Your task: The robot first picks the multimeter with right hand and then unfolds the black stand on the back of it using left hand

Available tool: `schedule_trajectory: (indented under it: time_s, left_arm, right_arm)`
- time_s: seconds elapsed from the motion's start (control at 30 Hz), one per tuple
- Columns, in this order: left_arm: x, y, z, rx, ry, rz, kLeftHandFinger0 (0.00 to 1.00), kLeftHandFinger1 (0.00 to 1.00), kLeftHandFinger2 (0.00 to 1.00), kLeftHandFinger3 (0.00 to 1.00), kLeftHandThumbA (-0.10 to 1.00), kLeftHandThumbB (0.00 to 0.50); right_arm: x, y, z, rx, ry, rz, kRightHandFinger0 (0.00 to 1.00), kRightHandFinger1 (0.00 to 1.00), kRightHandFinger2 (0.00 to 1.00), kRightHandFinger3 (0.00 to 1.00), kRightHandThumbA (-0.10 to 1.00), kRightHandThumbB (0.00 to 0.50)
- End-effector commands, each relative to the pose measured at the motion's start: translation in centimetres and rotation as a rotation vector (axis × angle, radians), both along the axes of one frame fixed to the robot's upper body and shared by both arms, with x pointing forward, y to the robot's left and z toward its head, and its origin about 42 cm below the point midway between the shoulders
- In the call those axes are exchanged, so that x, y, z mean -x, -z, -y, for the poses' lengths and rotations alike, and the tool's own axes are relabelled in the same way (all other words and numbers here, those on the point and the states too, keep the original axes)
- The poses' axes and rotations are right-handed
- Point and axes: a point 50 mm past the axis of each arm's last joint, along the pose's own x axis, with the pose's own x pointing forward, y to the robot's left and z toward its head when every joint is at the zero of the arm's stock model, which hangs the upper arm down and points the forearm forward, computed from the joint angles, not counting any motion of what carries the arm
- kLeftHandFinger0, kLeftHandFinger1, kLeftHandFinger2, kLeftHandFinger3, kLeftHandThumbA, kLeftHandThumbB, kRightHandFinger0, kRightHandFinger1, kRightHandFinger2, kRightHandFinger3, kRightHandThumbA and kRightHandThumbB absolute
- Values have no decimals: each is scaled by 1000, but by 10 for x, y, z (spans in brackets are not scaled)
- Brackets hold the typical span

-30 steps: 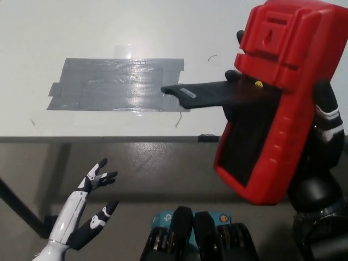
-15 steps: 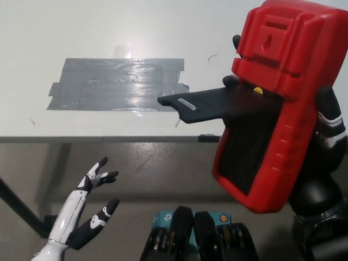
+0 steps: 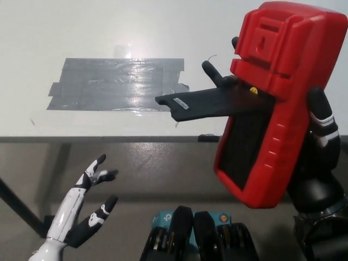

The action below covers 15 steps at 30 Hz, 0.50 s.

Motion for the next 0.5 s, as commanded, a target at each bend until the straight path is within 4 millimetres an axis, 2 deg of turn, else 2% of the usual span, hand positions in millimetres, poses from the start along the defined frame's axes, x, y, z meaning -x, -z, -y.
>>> schedule_trajectory:
  time_s: [0.0, 0.03, 0.07, 0.1, 0.13, 0.2, 0.23, 0.33, 0.37, 0.4, 0.47]
  left_arm:
    - [15, -51, 9, 104, -17, 274, 1000, 1000, 1000, 1000, 920, 147]
    - [21, -61, 11, 115, -10, 319, 1000, 1000, 1000, 1000, 955, 144]
    - [27, -74, 14, 138, 9, 378, 1000, 1000, 1000, 1000, 981, 170]
    - [32, -82, 16, 150, 21, 407, 1000, 1000, 1000, 1000, 993, 175]
    - [39, -101, 19, 142, 38, 486, 1000, 1000, 1000, 1000, 1000, 193]
    - [49, -133, 26, 140, 93, 632, 1000, 1000, 1000, 1000, 1000, 168]
    - [54, -153, 32, 172, 133, 709, 1000, 1000, 1000, 1000, 1000, 188]
    - [54, -193, 47, 231, 302, 824, 1000, 1000, 1000, 1000, 1000, 257]
    - [54, -208, 54, 189, 318, 858, 1000, 1000, 1000, 1000, 1000, 272]
    - [54, -211, 54, 180, 315, 863, 1000, 1000, 1000, 1000, 1000, 273]
    - [46, -231, 62, 159, 375, 951, 1000, 1000, 1000, 1000, 979, 289]
  right_arm:
    - [8, -18, 0, -40, -1, 94, 1000, 0, 119, 407, -100, 110]
    - [9, -17, 0, -43, 5, 85, 1000, 0, 112, 407, -100, 108]
    - [9, -16, 1, -47, 12, 70, 1000, 0, 107, 401, -100, 113]
    - [10, -14, 2, -49, 17, 57, 1000, 0, 106, 398, -100, 113]
    - [11, -13, 2, -55, 24, 33, 1000, 0, 95, 378, -100, 118]
    - [11, -10, 3, -49, 39, 19, 1000, 0, 82, 365, -100, 109]
    - [12, -8, 4, -44, 45, 12, 1000, 0, 82, 351, -100, 107]
    - [14, -4, 3, -36, 61, -6, 1000, 0, 88, 304, -100, 119]
    - [15, -2, 3, -36, 67, -14, 1000, 0, 94, 288, -100, 121]
    - [15, -2, 3, -36, 68, -16, 1000, 0, 95, 284, -100, 121]
    - [17, -1, 2, -36, 66, -26, 1000, 0, 101, 236, -100, 129]
